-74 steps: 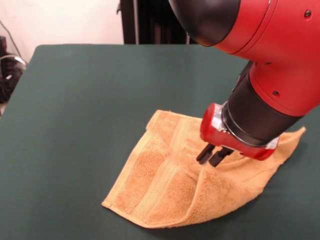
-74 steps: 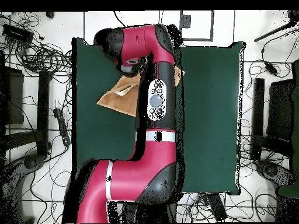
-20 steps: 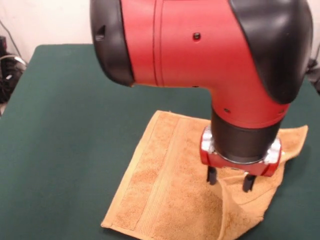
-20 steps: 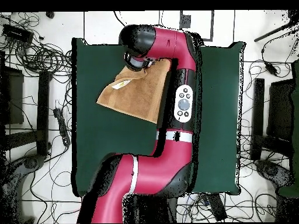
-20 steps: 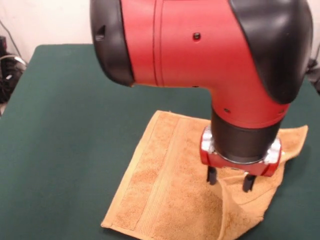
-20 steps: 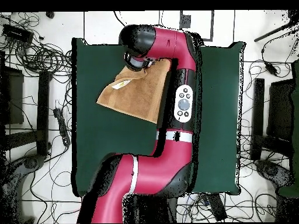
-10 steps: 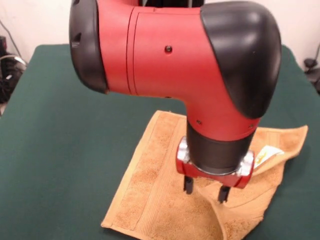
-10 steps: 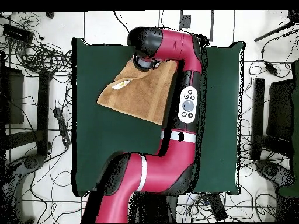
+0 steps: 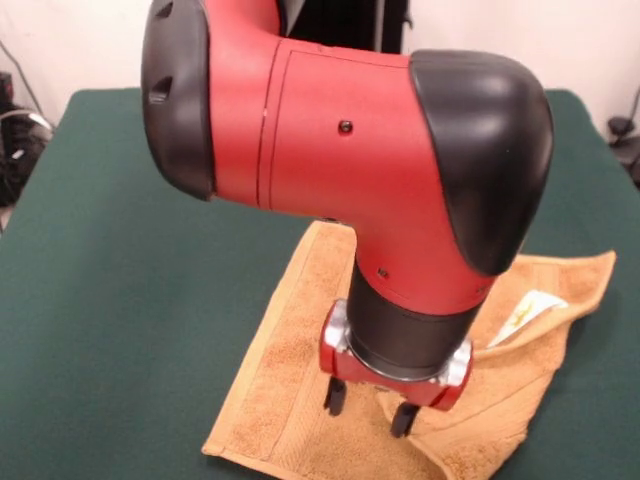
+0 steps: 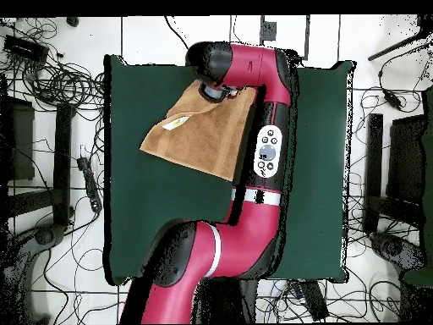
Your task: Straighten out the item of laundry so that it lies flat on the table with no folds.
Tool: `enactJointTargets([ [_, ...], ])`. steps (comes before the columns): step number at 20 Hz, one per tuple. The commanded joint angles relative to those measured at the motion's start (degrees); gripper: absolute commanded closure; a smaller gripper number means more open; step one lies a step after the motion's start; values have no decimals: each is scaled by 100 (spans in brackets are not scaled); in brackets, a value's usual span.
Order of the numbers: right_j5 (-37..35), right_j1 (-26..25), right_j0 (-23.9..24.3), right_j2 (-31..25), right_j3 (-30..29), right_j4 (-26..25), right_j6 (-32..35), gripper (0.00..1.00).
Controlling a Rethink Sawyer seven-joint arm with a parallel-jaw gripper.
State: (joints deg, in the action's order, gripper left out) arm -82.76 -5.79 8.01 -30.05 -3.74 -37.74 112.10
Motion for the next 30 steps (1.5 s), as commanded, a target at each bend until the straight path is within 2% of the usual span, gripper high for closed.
enactJointTargets([
  [1,1439,98,-330,-251,-684,-352,331,0],
  [2,1878,68,-367,105,-856,-117,668,0],
  [5,3007,94,-325,847,-1629,383,1149,0],
  [7,3459,196,-317,1153,-2093,454,1467,0],
  [10,3626,311,-333,1346,-2428,518,1829,0],
  [18,3426,330,-376,1523,-2433,722,1786,0],
  [24,3130,257,-418,1534,-2272,972,2007,0],
  [30,2129,212,-456,1413,-1725,1237,1620,0],
])
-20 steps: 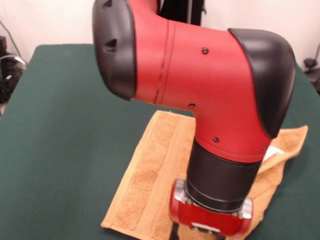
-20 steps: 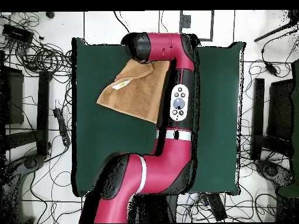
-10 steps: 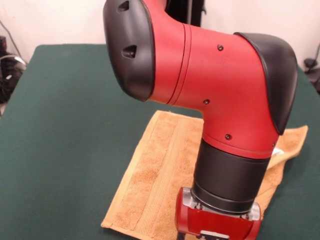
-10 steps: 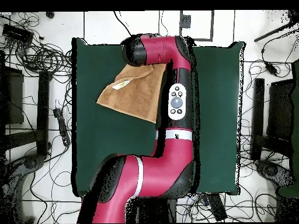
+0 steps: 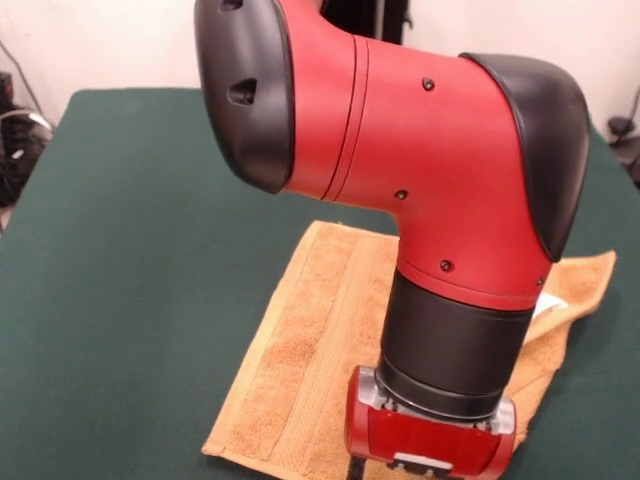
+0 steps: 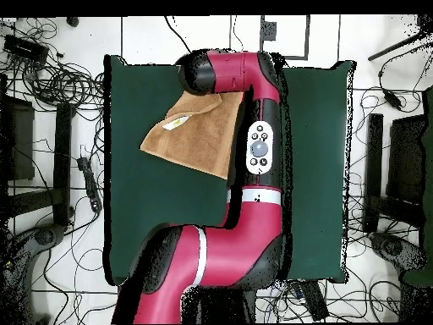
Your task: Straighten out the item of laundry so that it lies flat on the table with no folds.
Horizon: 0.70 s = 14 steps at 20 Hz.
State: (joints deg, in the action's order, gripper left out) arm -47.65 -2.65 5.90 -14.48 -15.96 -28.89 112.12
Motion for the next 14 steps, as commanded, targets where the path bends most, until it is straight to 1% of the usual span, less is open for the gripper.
enactJointTargets([
  [1,-1448,-98,-252,-132,-470,365,1583,0],
  [4,-1680,-115,-233,-188,-332,393,1397,0],
  [7,-1786,-120,-215,-200,-320,441,1406,0],
  [14,-2150,-150,-192,-330,-74,494,1431,0],
])
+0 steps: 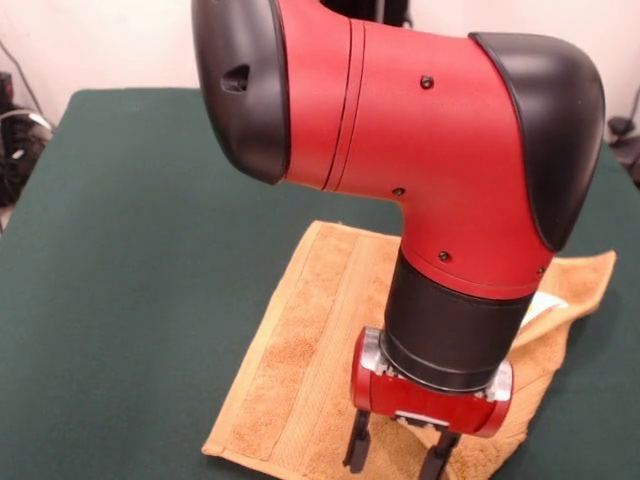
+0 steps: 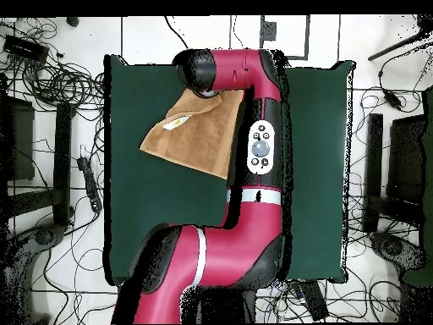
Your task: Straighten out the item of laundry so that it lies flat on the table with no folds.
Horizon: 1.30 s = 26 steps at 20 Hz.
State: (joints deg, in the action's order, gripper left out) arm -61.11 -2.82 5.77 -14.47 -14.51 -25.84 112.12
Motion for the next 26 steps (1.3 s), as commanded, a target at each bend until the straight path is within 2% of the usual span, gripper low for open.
enactJointTargets([
  [1,-823,-126,-177,-338,-216,199,1461,0],
  [8,-1135,-155,-157,-463,-59,241,1585,0],
  [15,-1847,-185,-136,-580,-31,463,1733,0],
  [26,-2090,-315,-196,-638,133,370,1744,0],
])
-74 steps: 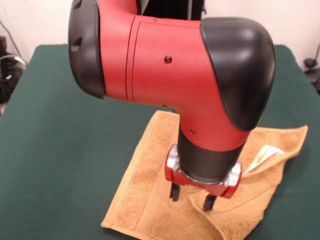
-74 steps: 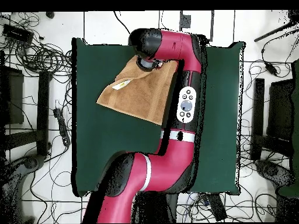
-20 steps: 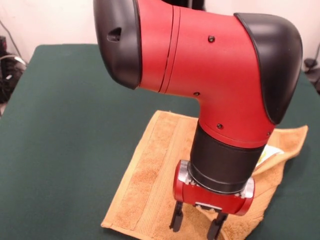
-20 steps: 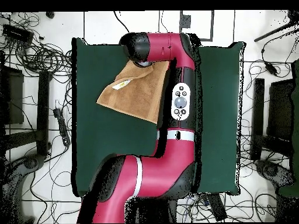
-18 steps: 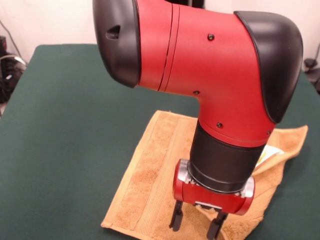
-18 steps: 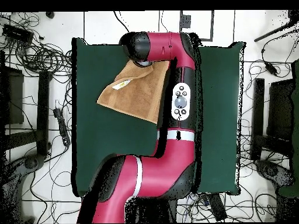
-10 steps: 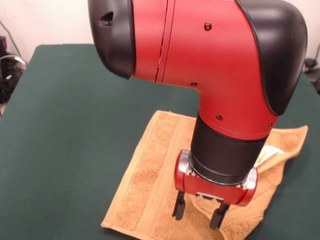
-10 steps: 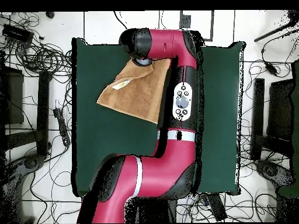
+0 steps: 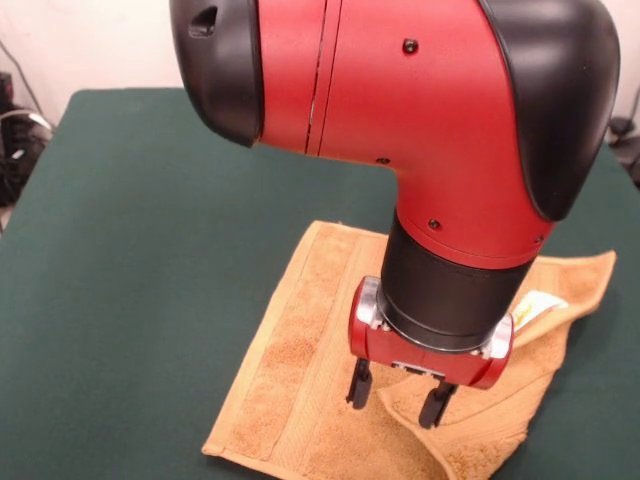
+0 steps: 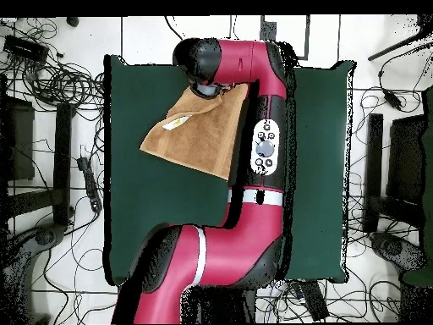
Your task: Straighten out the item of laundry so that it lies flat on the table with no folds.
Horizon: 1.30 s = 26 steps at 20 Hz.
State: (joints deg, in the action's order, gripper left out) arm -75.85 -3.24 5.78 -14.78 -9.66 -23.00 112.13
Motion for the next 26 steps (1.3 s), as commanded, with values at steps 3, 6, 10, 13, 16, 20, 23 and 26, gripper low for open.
enactJointTargets([
  [3,-614,-356,-220,-642,-290,13,1799,0],
  [6,-504,-443,-217,-680,-307,33,1922,0],
  [10,-622,-514,-179,-768,-321,81,1970,0],
  [13,-894,-552,-136,-925,-280,71,1850,0],
  [16,-1083,-545,-108,-989,-331,146,1802,0],
  [20,-1248,-557,-84,-1073,-358,178,1711,0],
  [23,-1314,-568,-77,-1139,-378,164,1630,0],
  [26,-1349,-586,-88,-1172,-359,100,1639,0],
])
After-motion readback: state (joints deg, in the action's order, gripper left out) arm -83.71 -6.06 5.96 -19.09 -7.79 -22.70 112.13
